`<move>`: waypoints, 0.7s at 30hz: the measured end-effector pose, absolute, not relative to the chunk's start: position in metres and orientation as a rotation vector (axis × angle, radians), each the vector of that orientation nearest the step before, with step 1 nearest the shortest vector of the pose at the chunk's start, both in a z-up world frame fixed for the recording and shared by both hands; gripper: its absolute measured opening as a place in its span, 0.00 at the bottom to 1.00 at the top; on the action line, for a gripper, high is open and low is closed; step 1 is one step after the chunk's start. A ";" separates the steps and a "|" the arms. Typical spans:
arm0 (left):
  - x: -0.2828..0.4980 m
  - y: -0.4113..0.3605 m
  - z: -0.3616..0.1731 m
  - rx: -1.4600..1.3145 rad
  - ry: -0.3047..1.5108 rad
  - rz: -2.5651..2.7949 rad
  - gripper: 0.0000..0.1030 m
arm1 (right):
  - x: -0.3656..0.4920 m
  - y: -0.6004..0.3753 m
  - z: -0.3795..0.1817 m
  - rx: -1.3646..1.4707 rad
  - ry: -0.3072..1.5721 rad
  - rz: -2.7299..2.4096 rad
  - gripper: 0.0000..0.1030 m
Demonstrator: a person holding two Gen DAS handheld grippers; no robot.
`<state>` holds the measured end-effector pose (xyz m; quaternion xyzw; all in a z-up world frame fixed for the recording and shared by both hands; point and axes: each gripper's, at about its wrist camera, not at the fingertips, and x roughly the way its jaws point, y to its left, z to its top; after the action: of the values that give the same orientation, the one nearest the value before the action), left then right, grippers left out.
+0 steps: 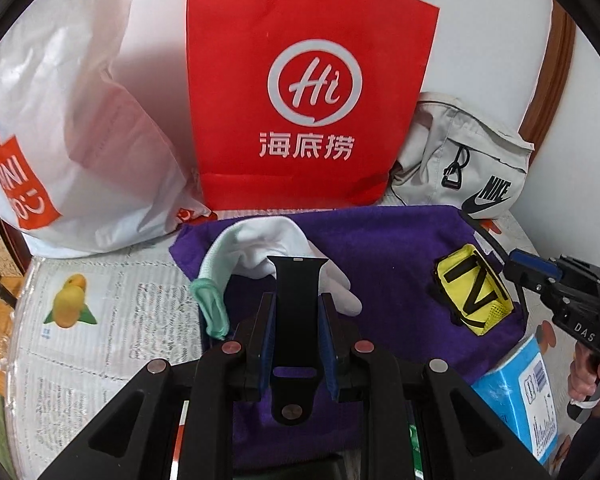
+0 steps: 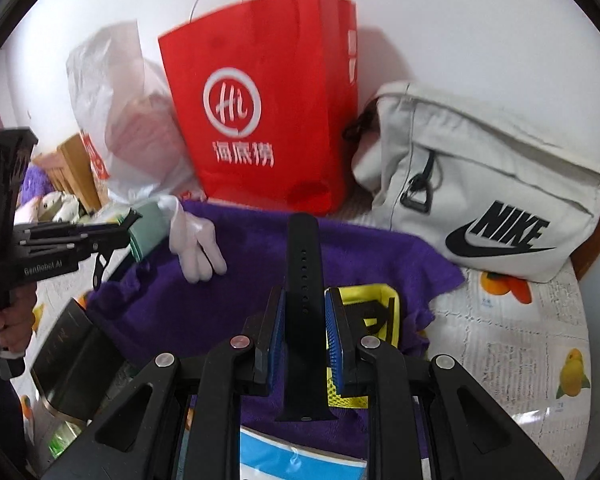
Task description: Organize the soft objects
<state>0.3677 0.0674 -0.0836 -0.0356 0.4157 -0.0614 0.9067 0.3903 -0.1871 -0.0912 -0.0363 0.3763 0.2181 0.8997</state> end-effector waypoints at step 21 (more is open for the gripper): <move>0.381 0.074 -0.115 -0.130 0.974 -0.128 0.20 | 0.412 -0.178 -0.135 -0.085 0.961 0.472 0.20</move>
<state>0.3810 0.0741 -0.1148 -0.0623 0.4672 -0.0615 0.8798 0.4116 -0.1782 -0.1352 -0.0403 0.4578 0.2247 0.8592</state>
